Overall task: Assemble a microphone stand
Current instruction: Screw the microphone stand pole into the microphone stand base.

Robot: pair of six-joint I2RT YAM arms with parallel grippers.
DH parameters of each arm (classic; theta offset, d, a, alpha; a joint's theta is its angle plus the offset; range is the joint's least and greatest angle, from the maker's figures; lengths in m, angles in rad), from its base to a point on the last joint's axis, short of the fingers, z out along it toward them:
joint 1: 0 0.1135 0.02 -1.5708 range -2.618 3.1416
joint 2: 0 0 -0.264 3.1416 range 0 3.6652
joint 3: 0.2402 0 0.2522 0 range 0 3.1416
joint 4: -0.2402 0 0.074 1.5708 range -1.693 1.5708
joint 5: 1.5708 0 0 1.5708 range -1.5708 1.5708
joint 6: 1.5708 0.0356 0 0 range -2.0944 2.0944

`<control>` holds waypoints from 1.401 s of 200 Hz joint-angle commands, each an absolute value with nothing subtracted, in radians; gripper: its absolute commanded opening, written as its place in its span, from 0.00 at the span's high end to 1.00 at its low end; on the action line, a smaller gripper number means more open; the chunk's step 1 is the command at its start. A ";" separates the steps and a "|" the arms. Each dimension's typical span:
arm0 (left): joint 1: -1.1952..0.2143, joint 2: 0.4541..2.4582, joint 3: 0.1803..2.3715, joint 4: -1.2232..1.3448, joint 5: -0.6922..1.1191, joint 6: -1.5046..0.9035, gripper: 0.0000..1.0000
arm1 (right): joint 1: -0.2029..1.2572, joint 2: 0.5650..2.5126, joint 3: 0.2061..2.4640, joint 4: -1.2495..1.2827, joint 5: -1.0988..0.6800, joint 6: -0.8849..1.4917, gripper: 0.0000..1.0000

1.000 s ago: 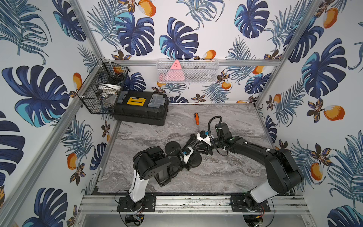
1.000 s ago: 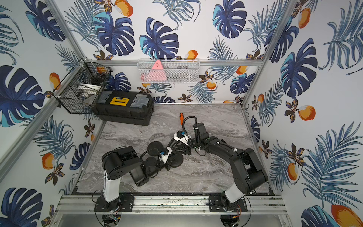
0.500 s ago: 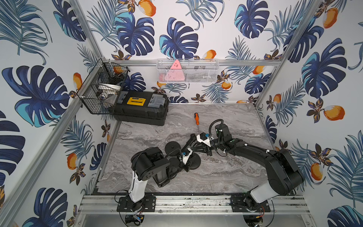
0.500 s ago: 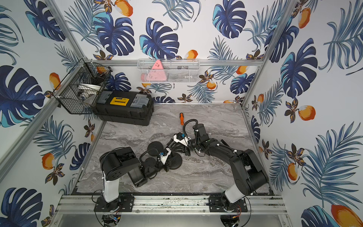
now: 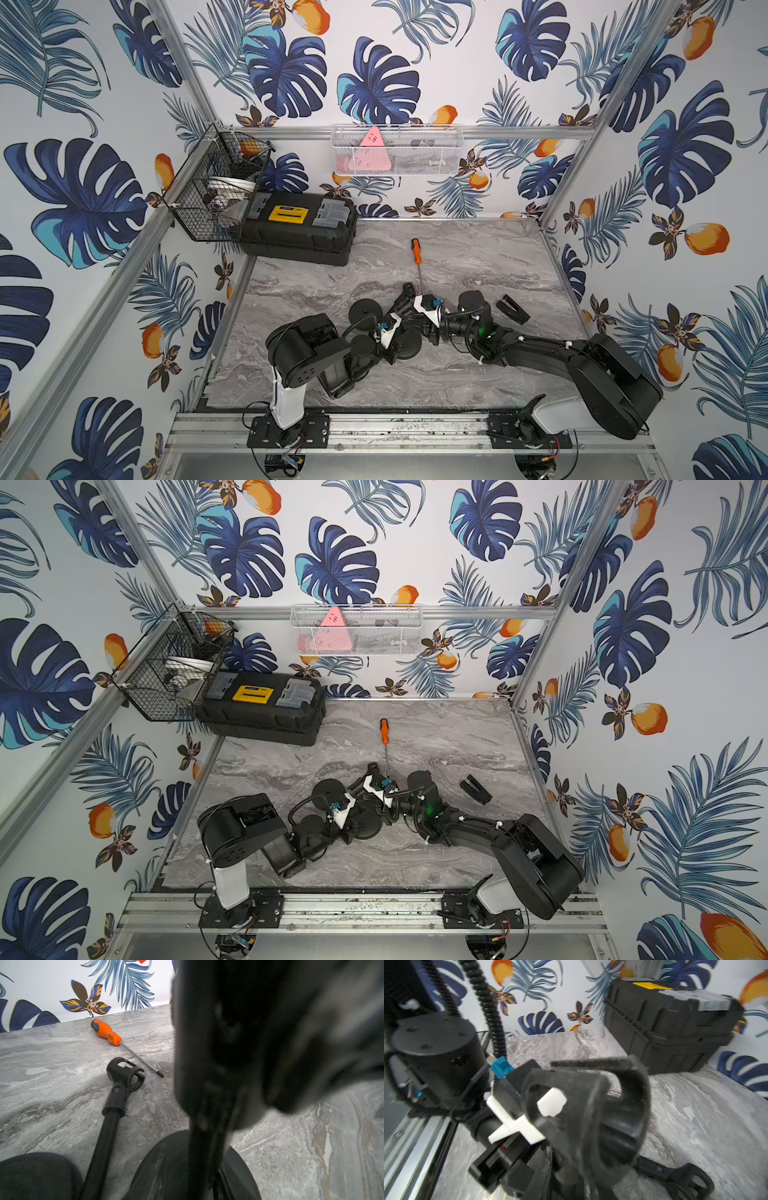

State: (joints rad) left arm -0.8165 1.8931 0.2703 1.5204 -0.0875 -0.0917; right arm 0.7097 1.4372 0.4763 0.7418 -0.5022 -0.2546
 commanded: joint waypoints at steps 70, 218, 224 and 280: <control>-0.803 1.865 0.256 1.546 -0.160 -0.116 0.65 | 1.089 1.413 0.470 0.429 0.438 0.054 1.00; -0.780 1.985 0.332 1.548 -0.051 -0.122 0.79 | 0.718 1.179 0.535 0.206 -0.474 -0.194 0.43; -0.785 1.987 0.335 1.549 -0.041 -0.117 0.79 | 0.685 1.180 0.542 0.205 -0.531 -0.216 0.42; -0.810 2.006 0.373 1.548 0.048 -0.095 0.78 | 0.533 1.326 0.696 0.096 -0.827 -0.417 0.42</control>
